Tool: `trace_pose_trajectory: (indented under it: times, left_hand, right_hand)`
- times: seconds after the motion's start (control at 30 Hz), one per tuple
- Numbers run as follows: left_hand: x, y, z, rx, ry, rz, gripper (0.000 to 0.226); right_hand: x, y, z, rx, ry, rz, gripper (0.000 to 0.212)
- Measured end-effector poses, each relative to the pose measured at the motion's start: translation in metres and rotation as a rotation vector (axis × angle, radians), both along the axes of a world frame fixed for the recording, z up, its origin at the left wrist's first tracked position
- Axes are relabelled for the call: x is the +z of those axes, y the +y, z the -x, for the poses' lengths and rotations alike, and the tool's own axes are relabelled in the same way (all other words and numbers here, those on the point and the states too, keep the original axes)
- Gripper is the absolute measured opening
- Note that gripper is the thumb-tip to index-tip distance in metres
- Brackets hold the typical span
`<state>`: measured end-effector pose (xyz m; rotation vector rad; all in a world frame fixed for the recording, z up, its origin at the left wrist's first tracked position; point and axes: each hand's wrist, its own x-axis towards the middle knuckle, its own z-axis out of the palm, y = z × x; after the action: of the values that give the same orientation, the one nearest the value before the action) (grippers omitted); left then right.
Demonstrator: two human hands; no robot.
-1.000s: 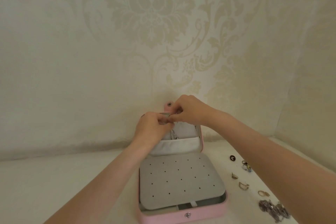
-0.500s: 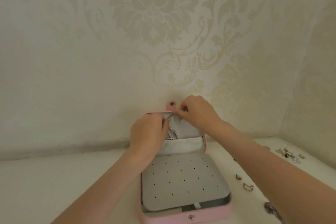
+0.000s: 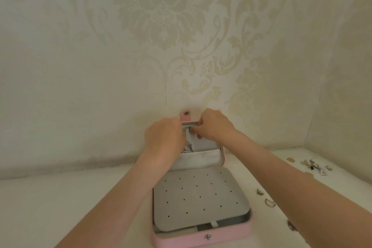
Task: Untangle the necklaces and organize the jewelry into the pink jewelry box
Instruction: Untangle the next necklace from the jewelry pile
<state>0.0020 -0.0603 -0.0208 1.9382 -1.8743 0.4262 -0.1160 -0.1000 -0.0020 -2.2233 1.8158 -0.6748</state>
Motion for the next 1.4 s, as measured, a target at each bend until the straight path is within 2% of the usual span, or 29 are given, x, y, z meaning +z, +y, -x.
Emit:
trace_pose_trajectory:
  times: [0.1, 0.2, 0.27, 0.6, 0.77, 0.83, 1.0, 1.13, 1.27, 1.4]
  left_hand:
    - [0.001, 0.001, 0.000, 0.018, 0.037, 0.002, 0.025]
    - [0.002, 0.001, 0.001, 0.024, 0.035, -0.002, 0.026]
    - [0.003, 0.001, 0.002, 0.030, 0.022, -0.008, 0.025]
    - [0.001, 0.002, 0.006, 0.050, -0.057, -0.008, 0.026]
    - [0.002, 0.000, 0.008, 0.060, -0.065, -0.034, 0.026]
    - [0.002, 0.000, 0.008, 0.054, -0.090, -0.041, 0.026]
    - [0.002, 0.000, 0.003, 0.004, -0.086, -0.049, 0.029]
    - [-0.002, 0.005, -0.007, -0.076, 0.079, -0.032, 0.027]
    - [-0.008, 0.008, -0.012, -0.250, 0.269, 0.093, 0.004]
    - [-0.013, 0.005, -0.007, -0.435, 0.267, 0.030, 0.026]
  right_hand:
    - [0.007, 0.004, 0.002, 0.031, -0.108, -0.079, 0.018]
    - [0.013, 0.009, 0.008, 0.080, -0.258, -0.195, 0.031]
    - [0.014, 0.009, 0.009, 0.090, -0.285, -0.188, 0.035]
    - [-0.007, 0.013, 0.005, 0.052, 0.133, 0.352, 0.045]
    - [-0.015, 0.012, 0.003, 0.083, 0.480, 0.545, 0.023]
    - [-0.016, 0.013, 0.004, 0.088, 0.504, 0.523, 0.024]
    - [-0.008, 0.021, 0.006, 0.053, 0.415, 0.397, 0.031]
    - [-0.009, 0.027, 0.009, 0.081, 0.348, 0.264, 0.029]
    - [-0.010, 0.032, 0.014, 0.119, 0.307, 0.135, 0.046]
    - [-0.007, 0.035, 0.011, 0.242, 0.292, 0.086, 0.033]
